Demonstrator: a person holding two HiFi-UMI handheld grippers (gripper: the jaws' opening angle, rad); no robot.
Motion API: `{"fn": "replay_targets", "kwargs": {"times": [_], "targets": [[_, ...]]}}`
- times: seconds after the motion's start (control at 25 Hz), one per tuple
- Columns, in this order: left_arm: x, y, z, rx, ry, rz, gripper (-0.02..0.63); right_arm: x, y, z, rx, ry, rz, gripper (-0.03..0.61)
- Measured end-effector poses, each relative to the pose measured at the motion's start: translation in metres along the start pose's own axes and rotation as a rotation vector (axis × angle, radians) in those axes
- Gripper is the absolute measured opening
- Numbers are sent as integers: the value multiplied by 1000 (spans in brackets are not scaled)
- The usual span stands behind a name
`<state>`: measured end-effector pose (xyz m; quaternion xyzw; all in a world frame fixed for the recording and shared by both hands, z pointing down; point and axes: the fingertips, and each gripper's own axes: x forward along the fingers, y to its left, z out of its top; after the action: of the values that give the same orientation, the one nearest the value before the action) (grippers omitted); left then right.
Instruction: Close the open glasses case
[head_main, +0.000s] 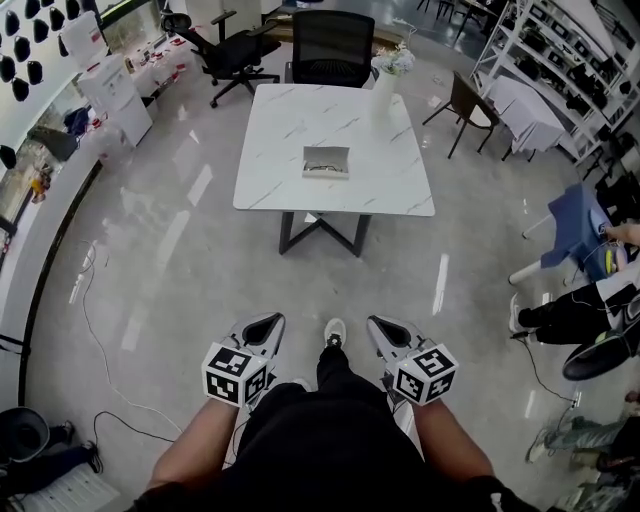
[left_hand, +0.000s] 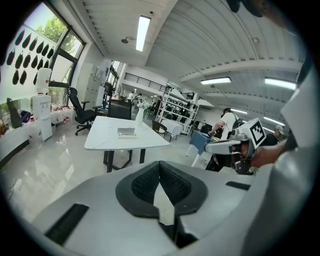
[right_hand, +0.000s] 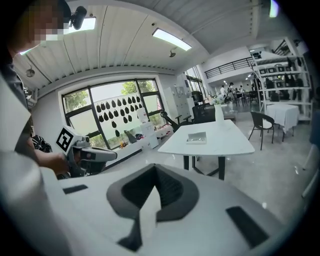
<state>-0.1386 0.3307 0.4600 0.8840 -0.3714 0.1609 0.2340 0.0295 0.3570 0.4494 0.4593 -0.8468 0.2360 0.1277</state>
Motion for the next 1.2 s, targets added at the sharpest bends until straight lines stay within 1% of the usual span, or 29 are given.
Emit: {"fn": "replay_targets", "kwargs": {"times": [0.16,0.32,0.48,0.56,0.72,0.84,0.96,1.12,1.2], "targets": [[21,13,16,7,12,12,3,24,-20,19,15,-4,24,1],[54,24,42,12,22,19,3,45,-43,45,3,-14,50,2],[95,28,79,32,9,11,3,63,-80,69,10,-25,53,2],[114,31,90,33,13,18,3,71,-102,77,16,-26,50,2],[148,36,102,24,33,36,3,87,-139,92,39,-32,60,2],[170,40,118,15,27,49,3,99,-161,102,39,-35,84,2],[181,46,129,-9,16,81,3,112,-176,104,39,-24,122,2],[192,54,135,9,24,130,3,127,-193,107,42,-17,158,2],[198,54,134,-8,24,144,3,132,-201,106,48,-8,170,1]]}}
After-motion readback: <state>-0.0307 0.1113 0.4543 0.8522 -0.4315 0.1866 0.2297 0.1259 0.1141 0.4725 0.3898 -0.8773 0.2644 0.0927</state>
